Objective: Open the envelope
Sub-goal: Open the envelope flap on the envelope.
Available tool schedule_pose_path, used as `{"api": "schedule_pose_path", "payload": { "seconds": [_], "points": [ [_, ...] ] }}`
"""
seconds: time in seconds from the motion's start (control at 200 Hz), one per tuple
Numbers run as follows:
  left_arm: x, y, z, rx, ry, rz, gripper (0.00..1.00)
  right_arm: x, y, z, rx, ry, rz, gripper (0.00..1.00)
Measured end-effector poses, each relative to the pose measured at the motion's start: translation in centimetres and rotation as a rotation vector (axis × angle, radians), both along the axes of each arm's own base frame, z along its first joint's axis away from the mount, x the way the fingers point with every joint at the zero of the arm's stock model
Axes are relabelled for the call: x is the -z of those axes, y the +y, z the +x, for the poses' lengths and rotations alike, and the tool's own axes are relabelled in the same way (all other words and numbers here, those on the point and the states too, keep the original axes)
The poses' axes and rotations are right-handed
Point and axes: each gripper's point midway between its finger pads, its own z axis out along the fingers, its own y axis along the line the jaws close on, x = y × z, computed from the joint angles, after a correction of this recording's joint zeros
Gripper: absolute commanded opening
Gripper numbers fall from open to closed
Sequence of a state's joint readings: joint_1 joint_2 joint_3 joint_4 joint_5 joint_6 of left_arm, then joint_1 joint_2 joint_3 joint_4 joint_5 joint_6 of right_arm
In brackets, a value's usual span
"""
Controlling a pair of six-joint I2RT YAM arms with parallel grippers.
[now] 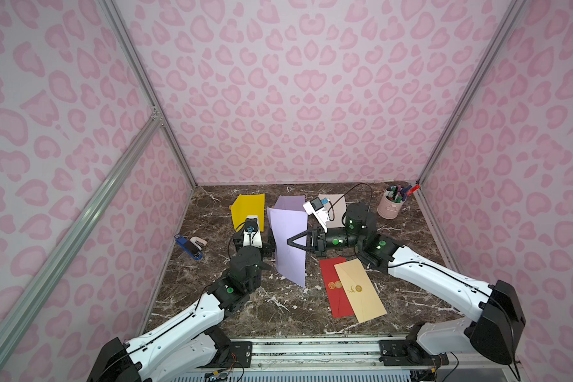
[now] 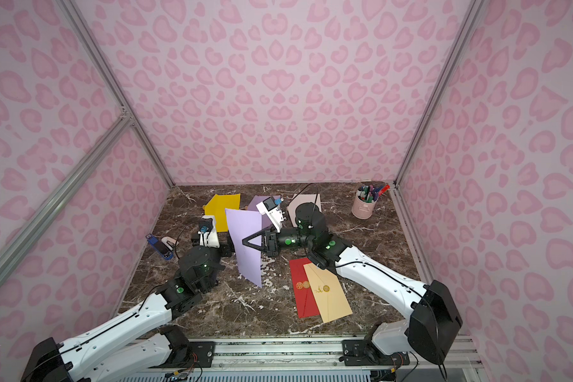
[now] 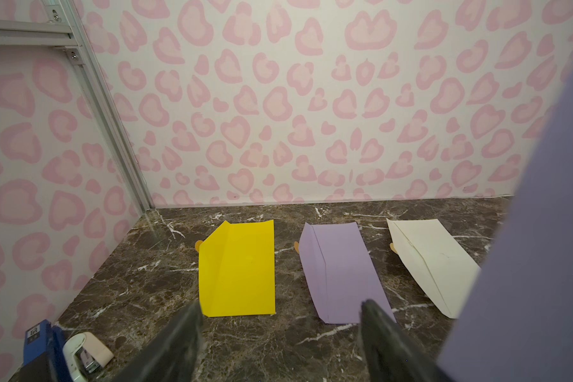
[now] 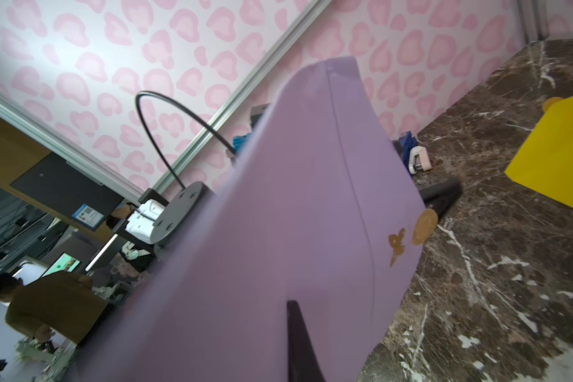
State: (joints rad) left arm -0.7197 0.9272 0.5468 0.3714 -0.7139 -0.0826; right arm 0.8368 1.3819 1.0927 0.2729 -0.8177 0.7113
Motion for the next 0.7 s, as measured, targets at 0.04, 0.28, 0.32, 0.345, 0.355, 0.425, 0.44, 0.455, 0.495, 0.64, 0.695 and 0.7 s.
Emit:
{"api": "schedule_pose_path", "payload": {
  "seconds": [0.04, 0.28, 0.32, 0.345, 0.355, 0.425, 0.44, 0.455, 0.495, 0.64, 0.695, 0.7],
  "points": [
    [0.1, 0.0, 0.0, 0.012, 0.001, -0.003, 0.80, -0.2, 0.0, -0.2, -0.010, -0.003, 0.008, 0.00],
    [0.3, 1.6, 0.3, 0.023, -0.004, -0.058, 0.83, -1.0, -0.6, -0.1, -0.016, -0.009, 0.026, 0.00],
    [0.4, 2.0, 0.2, 0.025, -0.008, -0.073, 0.84, -1.2, -0.8, 0.1, -0.011, -0.012, 0.030, 0.00],
    [0.5, 2.4, 0.1, 0.028, -0.012, -0.083, 0.85, -1.3, -0.9, 0.2, -0.006, -0.014, 0.031, 0.00],
    [0.5, 2.4, 0.0, 0.033, -0.014, -0.090, 0.85, -1.3, -1.0, 0.2, -0.005, -0.014, 0.032, 0.00],
    [0.5, 3.0, -0.4, 0.067, -0.032, -0.125, 0.87, -1.5, -1.4, 0.7, 0.008, -0.016, 0.033, 0.00],
    [0.5, 3.1, -0.6, 0.075, -0.037, -0.132, 0.88, -1.4, -1.5, 0.8, 0.012, -0.015, 0.032, 0.00],
    [0.4, 3.1, -0.7, 0.088, -0.042, -0.143, 0.88, -1.4, -1.6, 1.0, 0.015, -0.015, 0.032, 0.00],
    [0.1, 3.1, -1.1, 0.120, -0.062, -0.172, 0.89, -1.4, -1.8, 1.3, 0.024, -0.015, 0.028, 0.00],
    [-1.8, 1.8, -2.7, 0.268, -0.127, -0.231, 0.91, -1.1, -3.0, 2.9, 0.060, -0.016, 0.016, 0.00],
    [-2.4, 1.3, -3.5, 0.318, -0.147, -0.261, 0.92, -1.0, -3.5, 3.6, 0.083, -0.017, 0.014, 0.00],
    [-2.4, 1.2, -3.6, 0.322, -0.148, -0.263, 0.92, -1.1, -3.6, 3.6, 0.085, -0.017, 0.014, 0.00]
  ]
}}
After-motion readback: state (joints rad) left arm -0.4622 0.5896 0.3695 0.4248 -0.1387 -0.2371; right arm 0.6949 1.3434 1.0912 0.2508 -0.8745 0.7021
